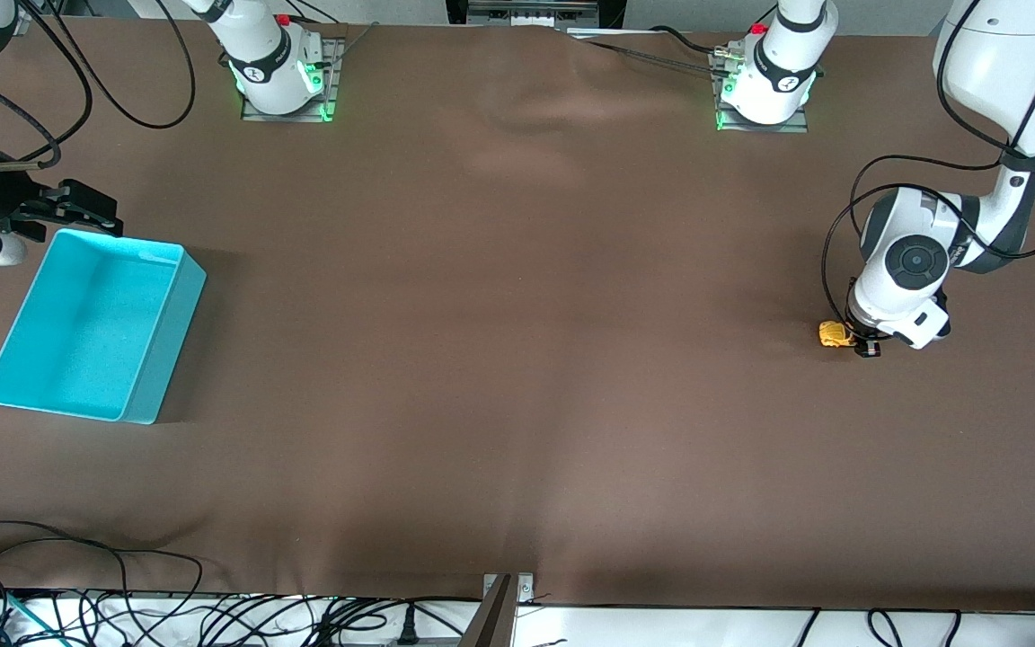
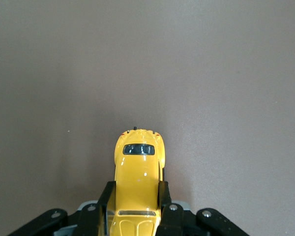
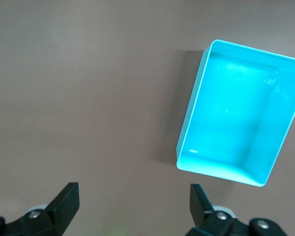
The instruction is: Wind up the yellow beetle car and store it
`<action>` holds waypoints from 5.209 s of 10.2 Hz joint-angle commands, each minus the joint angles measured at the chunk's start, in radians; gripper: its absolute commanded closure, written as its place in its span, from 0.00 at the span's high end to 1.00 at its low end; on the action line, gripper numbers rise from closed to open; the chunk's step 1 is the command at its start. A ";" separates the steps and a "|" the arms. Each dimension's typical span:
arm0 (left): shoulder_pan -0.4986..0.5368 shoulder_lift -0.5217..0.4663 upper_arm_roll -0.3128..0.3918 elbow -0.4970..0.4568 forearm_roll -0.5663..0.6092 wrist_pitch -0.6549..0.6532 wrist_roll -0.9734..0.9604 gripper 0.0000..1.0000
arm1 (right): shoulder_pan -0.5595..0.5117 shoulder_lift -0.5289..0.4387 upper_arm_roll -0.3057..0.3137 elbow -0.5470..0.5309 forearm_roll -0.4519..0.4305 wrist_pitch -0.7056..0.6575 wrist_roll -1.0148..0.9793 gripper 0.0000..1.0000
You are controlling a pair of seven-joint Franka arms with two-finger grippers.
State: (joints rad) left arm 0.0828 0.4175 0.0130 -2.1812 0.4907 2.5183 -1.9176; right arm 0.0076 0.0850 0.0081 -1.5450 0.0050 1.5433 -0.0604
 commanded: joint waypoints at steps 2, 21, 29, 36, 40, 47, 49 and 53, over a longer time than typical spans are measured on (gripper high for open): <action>0.011 0.119 0.010 0.058 0.042 0.068 -0.011 1.00 | -0.003 0.006 -0.002 0.019 0.020 -0.008 -0.018 1.00; 0.005 0.044 -0.024 0.587 -0.321 -0.557 0.818 1.00 | -0.003 0.006 -0.002 0.017 0.020 -0.008 -0.018 1.00; 0.005 -0.002 -0.028 0.799 -0.468 -0.751 1.512 1.00 | 0.000 0.006 -0.002 0.019 0.062 -0.008 -0.018 1.00; 0.014 -0.082 -0.137 0.785 -0.455 -0.862 1.704 1.00 | -0.002 0.077 0.000 0.019 0.053 -0.005 -0.019 1.00; 0.017 -0.082 -0.137 0.796 -0.458 -0.862 1.709 1.00 | 0.008 0.118 0.012 -0.061 0.059 0.128 -0.099 1.00; 0.014 -0.085 -0.140 0.799 -0.465 -0.862 1.753 1.00 | -0.024 0.070 0.013 -0.441 0.059 0.545 -0.755 1.00; 0.012 -0.085 -0.139 0.801 -0.465 -0.862 1.756 1.00 | -0.024 0.076 0.013 -0.521 0.053 0.670 -0.873 1.00; 0.009 -0.088 -0.148 0.804 -0.468 -0.862 1.750 1.00 | -0.026 0.107 0.041 -0.610 0.053 0.827 -1.044 1.00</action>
State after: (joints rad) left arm 0.0910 0.3457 -0.1344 -1.3824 0.0534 1.6696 -0.1906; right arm -0.0106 0.2018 0.0274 -2.0912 0.0443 2.2806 -1.0440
